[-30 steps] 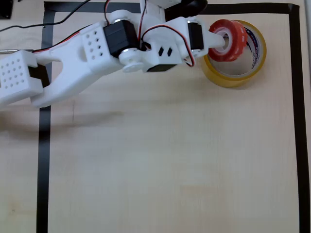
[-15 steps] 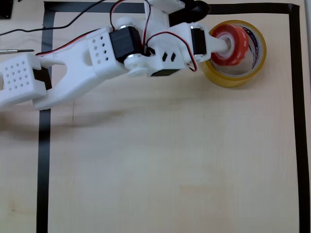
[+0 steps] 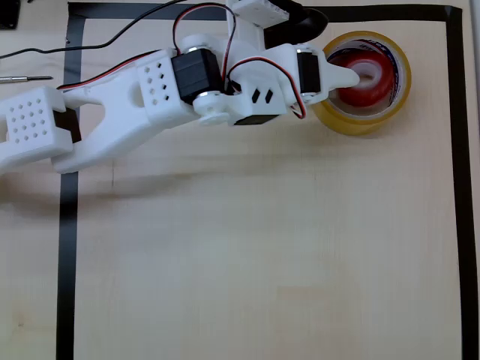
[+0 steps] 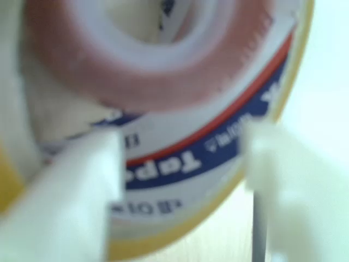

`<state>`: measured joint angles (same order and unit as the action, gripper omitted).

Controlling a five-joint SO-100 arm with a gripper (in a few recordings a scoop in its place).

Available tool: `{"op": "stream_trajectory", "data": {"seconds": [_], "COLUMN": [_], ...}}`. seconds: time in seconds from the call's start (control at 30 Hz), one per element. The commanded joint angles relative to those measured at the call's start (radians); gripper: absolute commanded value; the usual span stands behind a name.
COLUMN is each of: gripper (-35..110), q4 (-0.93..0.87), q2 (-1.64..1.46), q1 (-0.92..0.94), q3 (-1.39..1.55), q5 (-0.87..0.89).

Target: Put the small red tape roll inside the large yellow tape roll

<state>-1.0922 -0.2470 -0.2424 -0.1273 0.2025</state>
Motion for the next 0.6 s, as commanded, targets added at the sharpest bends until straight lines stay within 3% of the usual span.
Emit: {"op": "stream_trajectory", "data": {"seconds": [0.0,0.1,0.17,0.57], "gripper": [15,10,0,0], "q4": [0.002,-0.012,-0.044,-0.489], "q2": [-0.054,-0.074,-0.11,-0.506], "q1": [0.006,0.006,0.006,0.017], "q3": [-0.114,-0.114,-0.114,-0.115], "q5": [0.026,0.026,0.026,0.055]}}
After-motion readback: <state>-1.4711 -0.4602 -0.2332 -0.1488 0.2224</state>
